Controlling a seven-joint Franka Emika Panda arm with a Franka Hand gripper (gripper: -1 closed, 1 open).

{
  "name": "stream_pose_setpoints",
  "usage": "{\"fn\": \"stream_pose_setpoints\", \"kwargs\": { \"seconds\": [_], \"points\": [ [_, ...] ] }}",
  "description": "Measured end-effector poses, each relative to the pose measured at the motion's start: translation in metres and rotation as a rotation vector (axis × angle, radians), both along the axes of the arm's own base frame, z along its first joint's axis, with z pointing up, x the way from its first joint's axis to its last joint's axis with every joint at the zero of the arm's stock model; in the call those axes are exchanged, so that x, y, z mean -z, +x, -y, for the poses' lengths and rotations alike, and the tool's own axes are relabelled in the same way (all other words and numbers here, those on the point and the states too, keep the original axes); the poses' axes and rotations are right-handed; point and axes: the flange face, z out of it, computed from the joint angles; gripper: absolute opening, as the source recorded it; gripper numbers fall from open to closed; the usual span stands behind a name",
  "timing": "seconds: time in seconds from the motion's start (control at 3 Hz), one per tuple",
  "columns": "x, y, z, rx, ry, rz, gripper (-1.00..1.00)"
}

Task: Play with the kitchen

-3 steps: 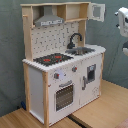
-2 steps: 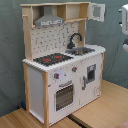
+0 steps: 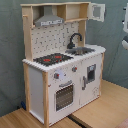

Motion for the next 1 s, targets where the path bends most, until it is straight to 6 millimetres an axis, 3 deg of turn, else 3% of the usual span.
{"fn": "stream_pose_setpoints", "kwargs": {
  "seconds": [0.67, 1.0],
  "points": [
    [0.0044, 0.0187, 0.0198, 0.071, 0.105, 0.039, 1.0],
    [0.0047, 0.0202, 0.02, 0.074, 0.112, 0.042, -1.0]
  ]
}}
